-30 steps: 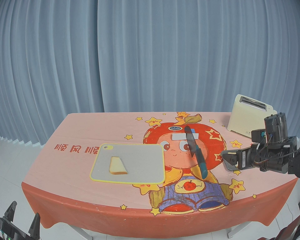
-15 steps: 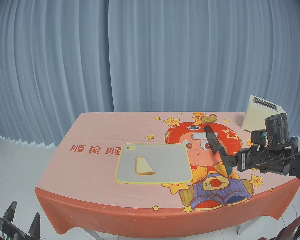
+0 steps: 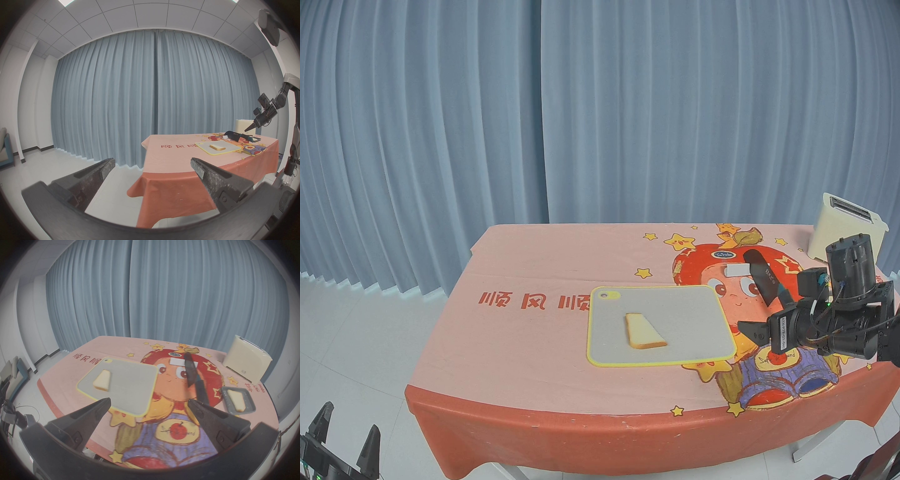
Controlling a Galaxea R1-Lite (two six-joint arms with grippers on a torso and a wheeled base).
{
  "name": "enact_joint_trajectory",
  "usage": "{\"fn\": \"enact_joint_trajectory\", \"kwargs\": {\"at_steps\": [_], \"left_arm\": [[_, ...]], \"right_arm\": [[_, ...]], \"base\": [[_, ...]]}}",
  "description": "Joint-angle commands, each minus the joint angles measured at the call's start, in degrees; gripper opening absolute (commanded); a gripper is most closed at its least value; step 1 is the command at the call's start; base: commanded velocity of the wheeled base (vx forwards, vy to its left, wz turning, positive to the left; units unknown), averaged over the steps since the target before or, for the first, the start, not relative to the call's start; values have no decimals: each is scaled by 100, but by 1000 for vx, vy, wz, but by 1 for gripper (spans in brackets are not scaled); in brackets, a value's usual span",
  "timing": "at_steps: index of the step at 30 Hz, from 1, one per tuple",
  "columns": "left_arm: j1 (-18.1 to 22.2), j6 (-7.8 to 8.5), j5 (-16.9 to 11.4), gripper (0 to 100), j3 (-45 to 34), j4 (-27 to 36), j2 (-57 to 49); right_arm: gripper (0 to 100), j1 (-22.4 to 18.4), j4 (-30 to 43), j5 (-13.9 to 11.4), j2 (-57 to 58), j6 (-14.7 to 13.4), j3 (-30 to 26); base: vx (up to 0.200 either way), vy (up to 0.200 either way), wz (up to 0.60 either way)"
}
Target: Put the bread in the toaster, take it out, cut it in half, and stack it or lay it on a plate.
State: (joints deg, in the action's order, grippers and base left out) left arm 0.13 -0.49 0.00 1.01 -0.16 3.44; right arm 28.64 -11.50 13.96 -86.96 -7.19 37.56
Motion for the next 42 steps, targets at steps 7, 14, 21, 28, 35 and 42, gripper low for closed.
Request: {"fn": "enact_joint_trajectory", "kwargs": {"at_steps": [7, 14, 21, 28, 35, 42], "left_arm": [[4, 31, -18, 100, -101, -2, -1], [4, 31, -18, 100, -101, -2, -1], [4, 31, -18, 100, -101, -2, -1], [4, 31, -18, 100, -101, -2, -1], [4, 31, -18, 100, -101, -2, -1], [4, 31, -18, 100, -101, -2, -1]], "right_arm": [[100, 134, -2, 2, -14, -1, -38], [100, 230, -11, 98, -23, -1, -56], [100, 450, -19, 151, -6, -10, -108], [100, 925, -19, 169, 82, -10, -302], [100, 1267, -19, 380, 30, -19, -337], [100, 1698, -19, 424, 3, -1, -170]], "base": [[0, 0, 0], [0, 0, 0], [0, 0, 0], [0, 0, 0], [0, 0, 0], [0, 0, 0]]}}
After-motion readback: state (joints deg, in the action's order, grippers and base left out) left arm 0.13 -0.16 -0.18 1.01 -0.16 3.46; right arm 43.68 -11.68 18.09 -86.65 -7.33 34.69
